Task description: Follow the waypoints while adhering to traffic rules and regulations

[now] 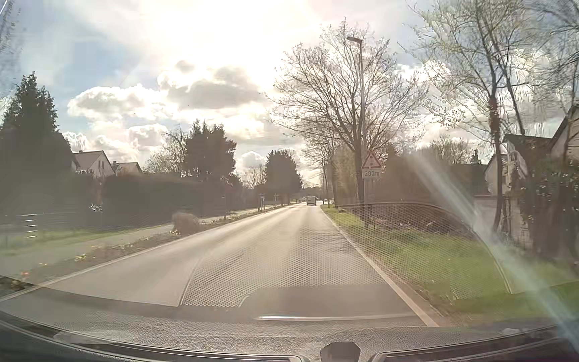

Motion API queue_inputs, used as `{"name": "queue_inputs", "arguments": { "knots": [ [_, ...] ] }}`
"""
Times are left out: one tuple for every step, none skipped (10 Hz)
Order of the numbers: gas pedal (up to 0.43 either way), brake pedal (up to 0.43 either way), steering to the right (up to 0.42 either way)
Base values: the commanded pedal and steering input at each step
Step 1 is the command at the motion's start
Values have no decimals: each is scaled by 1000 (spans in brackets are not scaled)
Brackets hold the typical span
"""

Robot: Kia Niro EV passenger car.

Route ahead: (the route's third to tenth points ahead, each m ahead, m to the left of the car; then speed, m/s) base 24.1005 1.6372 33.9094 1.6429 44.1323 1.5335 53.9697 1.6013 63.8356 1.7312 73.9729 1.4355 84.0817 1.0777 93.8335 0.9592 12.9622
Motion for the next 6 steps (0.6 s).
{"name": "queue_inputs", "arguments": {
  "knots": [
    [47,0,-2],
    [47,0,-2],
    [47,0,-2],
    [47,0,-2],
    [47,0,-2],
    [47,0,-1]
  ]
}}
